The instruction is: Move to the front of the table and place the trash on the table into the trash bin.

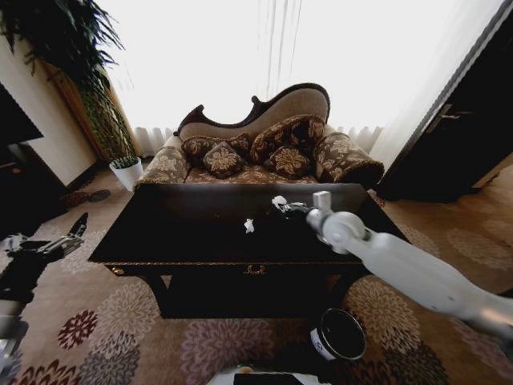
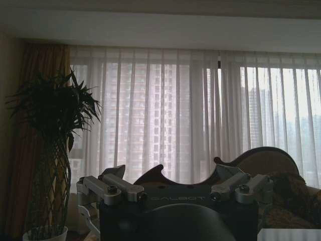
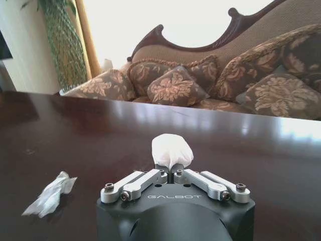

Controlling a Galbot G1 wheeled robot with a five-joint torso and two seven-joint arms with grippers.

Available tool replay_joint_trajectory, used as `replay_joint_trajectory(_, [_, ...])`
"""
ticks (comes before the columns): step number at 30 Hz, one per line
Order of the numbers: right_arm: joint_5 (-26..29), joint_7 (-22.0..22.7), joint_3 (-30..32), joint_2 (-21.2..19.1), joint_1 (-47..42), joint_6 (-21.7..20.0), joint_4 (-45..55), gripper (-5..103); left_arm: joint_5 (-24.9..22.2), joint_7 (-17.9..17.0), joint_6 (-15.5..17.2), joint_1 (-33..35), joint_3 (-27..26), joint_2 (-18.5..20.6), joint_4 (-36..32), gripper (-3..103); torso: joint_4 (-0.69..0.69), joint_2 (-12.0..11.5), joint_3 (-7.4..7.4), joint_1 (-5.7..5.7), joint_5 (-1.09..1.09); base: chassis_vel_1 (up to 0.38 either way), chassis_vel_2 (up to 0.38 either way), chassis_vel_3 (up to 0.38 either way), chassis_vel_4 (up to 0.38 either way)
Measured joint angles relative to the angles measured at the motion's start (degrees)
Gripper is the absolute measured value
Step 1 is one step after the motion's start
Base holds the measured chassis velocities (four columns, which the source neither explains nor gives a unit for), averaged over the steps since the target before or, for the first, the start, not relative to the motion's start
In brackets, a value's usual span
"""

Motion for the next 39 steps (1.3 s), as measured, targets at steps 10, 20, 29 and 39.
replay_joint_trajectory(10, [-0.10, 0.67, 32.23, -1.91, -32.34, 1.37, 14.22, 1, -0.51, 0.00, -0.04, -0.47, 1.24, -0.62, -1.06, 100, 0.03, 0.00, 0.00, -0.01, -0.01, 0.000, 0.000, 0.000, 0.000])
replay_joint_trajectory(20, [3.51, 3.22, 54.67, 5.23, -49.05, 0.69, 24.26, 1, -1.22, 0.00, -0.06, -0.50, 1.48, -1.79, -2.55, 100, 0.03, 0.01, 0.00, -0.01, -0.03, 0.000, 0.000, 0.000, 0.000])
replay_joint_trajectory(29, [-2.60, -1.35, 67.65, 15.22, -63.41, 5.34, 26.60, 1, -1.10, -0.05, -0.12, -1.51, 3.05, -2.22, -2.26, 100, 0.01, 0.01, 0.00, -0.01, 0.00, 0.000, 0.000, 0.000, 0.000])
replay_joint_trajectory(39, [-20.37, -14.81, 67.49, 26.22, -71.15, 25.23, 26.15, 1, -1.02, -0.05, -0.25, -2.88, 4.08, -1.47, -0.28, 100, 0.02, 0.01, 0.00, 0.00, -0.01, 0.000, 0.000, 0.000, 0.000])
